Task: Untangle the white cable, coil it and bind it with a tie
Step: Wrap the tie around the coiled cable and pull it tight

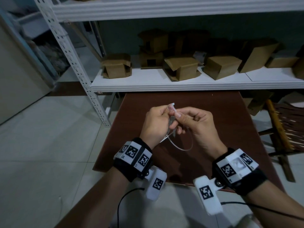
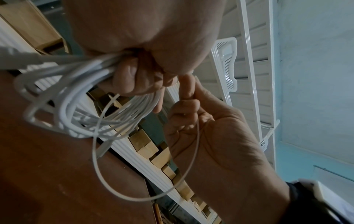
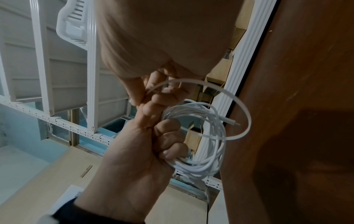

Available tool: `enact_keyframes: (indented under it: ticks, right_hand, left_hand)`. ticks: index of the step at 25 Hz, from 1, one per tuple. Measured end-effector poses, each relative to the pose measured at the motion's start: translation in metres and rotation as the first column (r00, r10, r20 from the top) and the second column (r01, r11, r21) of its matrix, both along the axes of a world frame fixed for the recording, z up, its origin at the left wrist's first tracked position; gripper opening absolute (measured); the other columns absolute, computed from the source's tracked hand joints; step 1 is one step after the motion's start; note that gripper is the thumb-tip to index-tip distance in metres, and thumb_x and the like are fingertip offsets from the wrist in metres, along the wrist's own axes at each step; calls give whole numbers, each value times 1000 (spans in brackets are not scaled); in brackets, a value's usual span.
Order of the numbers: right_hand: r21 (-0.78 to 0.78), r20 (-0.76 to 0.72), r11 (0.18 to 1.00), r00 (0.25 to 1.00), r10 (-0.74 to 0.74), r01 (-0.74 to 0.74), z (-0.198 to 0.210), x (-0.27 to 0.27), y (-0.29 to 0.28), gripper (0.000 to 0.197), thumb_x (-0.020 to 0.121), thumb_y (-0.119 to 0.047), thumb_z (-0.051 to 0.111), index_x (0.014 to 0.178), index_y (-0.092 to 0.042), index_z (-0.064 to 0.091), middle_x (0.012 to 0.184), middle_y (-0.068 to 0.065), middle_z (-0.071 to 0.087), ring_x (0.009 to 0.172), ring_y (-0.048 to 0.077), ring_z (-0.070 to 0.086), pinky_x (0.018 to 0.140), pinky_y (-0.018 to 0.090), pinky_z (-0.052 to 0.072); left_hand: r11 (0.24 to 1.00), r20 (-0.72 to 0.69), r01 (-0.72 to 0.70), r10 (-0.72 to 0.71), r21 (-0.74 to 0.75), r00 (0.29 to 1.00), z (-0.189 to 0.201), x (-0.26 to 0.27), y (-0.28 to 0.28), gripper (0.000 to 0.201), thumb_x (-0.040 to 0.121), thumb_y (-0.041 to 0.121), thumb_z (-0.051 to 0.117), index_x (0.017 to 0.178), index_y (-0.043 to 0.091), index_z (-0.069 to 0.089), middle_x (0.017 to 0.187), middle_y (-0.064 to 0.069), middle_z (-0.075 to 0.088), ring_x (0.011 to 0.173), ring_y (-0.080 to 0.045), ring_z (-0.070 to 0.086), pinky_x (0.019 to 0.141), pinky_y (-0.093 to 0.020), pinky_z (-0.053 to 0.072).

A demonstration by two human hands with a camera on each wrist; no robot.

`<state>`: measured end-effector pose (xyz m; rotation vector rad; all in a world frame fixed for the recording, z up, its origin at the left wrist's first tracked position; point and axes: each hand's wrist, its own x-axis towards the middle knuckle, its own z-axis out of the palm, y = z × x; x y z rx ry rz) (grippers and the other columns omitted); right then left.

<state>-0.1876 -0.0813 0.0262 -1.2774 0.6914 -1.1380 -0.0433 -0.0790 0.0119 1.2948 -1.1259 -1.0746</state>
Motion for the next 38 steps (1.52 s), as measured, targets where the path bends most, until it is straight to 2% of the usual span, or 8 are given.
enact_keyframes:
  ticks: [3, 11, 16, 21, 25, 30, 35, 38]
  right_hand:
    - [7, 20, 1000, 1000, -2, 2, -1, 0, -1, 20, 99, -1, 61, 111, 12, 71, 74, 23, 72, 52, 16, 57, 53, 20, 45]
    - [58, 4, 998, 1000, 12, -12, 1, 0, 0, 24, 99, 10, 50, 111, 13, 71, 74, 25, 70, 55, 20, 54, 54, 21, 43]
    - [91, 17, 996, 1000, 23, -25, 1, 1, 1, 28, 90, 10, 49, 107, 14, 72, 67, 25, 65, 57, 28, 37, 54, 26, 33]
    - [57, 25, 998, 1000, 18, -20, 4, 3, 4, 23, 100, 4, 53, 110, 14, 71, 67, 24, 65, 57, 33, 38, 51, 21, 36]
    - [47, 56, 999, 998, -6, 3, 4, 7, 2, 25, 102, -7, 58, 109, 14, 70, 66, 22, 67, 51, 21, 51, 49, 17, 40]
    - [45, 70, 999, 998, -5, 1, 4, 7, 3, 24, 102, -6, 58, 110, 13, 69, 68, 25, 67, 50, 18, 43, 50, 18, 40]
    - [63, 89, 998, 996, -15, 10, 4, 9, 2, 21, 103, -3, 56, 108, 16, 61, 67, 23, 68, 49, 17, 44, 49, 20, 39]
    - [66, 108, 998, 994, 1, -8, 5, 8, 1, 10, 102, -1, 56, 110, 5, 58, 66, 21, 69, 46, 15, 46, 48, 20, 39]
  left_hand:
    - [1000, 27, -6, 6, -10, 1000, -5, 3, -3, 46, 109, 27, 46, 68, 25, 68, 46, -2, 53, 57, -37, 68, 70, -62, 62]
    - [1000, 1, -16, 16, 20, 1000, -10, 6, -4, 45, 108, 31, 45, 73, 20, 69, 50, -9, 54, 58, -39, 68, 73, -67, 60]
    - [996, 133, -74, 67, 43, 989, -2, 7, 0, 38, 109, 24, 45, 89, 10, 74, 48, 1, 60, 51, -20, 63, 64, -34, 55]
    - [998, 61, -25, 22, 56, 998, -1, 0, 2, 38, 96, 33, 50, 67, 19, 69, 51, -13, 59, 70, -59, 67, 76, -69, 57]
    - [1000, 80, -11, 9, 26, 997, 0, 1, 2, 38, 98, 8, 41, 80, 15, 73, 46, -8, 53, 56, -38, 70, 75, -68, 58]
    - [1000, 59, -8, 7, 14, 998, 3, -1, 6, 34, 104, 7, 41, 98, 7, 74, 71, -43, 58, 59, -31, 74, 82, -60, 61]
    - [999, 152, 20, -14, -39, 988, -2, 2, 4, 47, 105, 22, 41, 68, 21, 70, 63, -21, 71, 66, -33, 75, 83, -61, 59]
    - [998, 212, 35, -22, -56, 977, -2, 3, 5, 56, 108, 31, 40, 58, 11, 55, 61, -10, 73, 67, -30, 76, 85, -59, 58]
